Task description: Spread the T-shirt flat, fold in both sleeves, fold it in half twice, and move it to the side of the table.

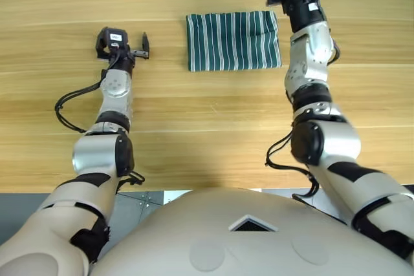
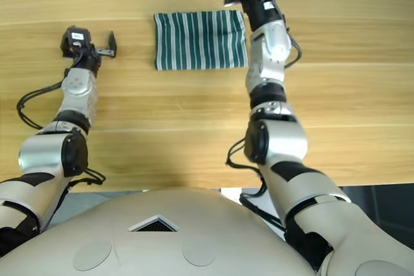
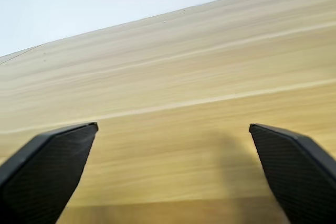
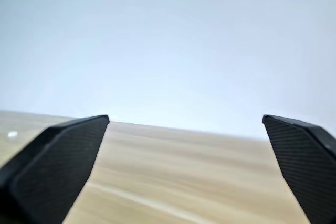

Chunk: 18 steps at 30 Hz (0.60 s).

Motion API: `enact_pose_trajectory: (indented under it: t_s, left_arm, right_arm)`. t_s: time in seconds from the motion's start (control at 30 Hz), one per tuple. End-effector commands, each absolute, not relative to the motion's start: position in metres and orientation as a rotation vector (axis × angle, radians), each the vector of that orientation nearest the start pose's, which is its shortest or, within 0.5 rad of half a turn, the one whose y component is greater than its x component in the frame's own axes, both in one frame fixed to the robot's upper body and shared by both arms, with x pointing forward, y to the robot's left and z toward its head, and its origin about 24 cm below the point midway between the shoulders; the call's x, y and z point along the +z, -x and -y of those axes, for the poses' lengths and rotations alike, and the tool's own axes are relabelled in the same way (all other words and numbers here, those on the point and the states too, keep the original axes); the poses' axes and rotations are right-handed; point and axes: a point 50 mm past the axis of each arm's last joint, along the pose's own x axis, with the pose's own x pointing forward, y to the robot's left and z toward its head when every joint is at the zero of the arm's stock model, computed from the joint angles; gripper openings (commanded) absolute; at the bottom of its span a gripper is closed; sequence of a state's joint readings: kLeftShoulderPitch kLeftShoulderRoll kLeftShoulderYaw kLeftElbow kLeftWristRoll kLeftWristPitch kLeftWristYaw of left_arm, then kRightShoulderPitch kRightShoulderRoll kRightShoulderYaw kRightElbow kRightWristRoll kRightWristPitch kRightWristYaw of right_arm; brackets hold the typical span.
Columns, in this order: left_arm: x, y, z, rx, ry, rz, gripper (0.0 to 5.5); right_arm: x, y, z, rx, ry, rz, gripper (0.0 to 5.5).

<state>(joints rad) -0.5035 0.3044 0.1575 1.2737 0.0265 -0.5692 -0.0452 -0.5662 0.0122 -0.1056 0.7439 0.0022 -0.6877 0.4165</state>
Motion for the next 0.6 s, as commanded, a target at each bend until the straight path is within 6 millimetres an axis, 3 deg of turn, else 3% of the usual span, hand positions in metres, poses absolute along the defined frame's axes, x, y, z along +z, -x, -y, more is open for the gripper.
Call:
enact_pose_trajectory:
  t_s: [0.03,0.1,0.17,0.37,0.6]
  left_arm:
    - [-0.06,-0.263,-0.24,0.116,-0.205,-0.35,5.36]
    - [-0.06,-0.265,-0.23,0.09,-0.215,-0.339,5.36]
    - [-0.061,-0.267,-0.225,0.08,-0.22,-0.338,5.36]
    - [-0.062,-0.267,-0.223,0.097,-0.2,-0.349,5.36]
    - [-0.065,-0.262,-0.228,0.12,-0.186,-0.366,5.36]
  right_arm:
    - [0.062,-0.302,0.062,0.614,0.278,0.423,5.4]
    - [0.036,-0.294,0.053,0.648,0.345,0.311,5.4]
    - [0.022,-0.293,0.051,0.662,0.397,0.251,5.4]
    - [0.035,-0.33,0.067,0.551,0.396,0.182,5.4]
    - [0.03,-0.341,0.078,0.515,0.272,0.064,5.4]
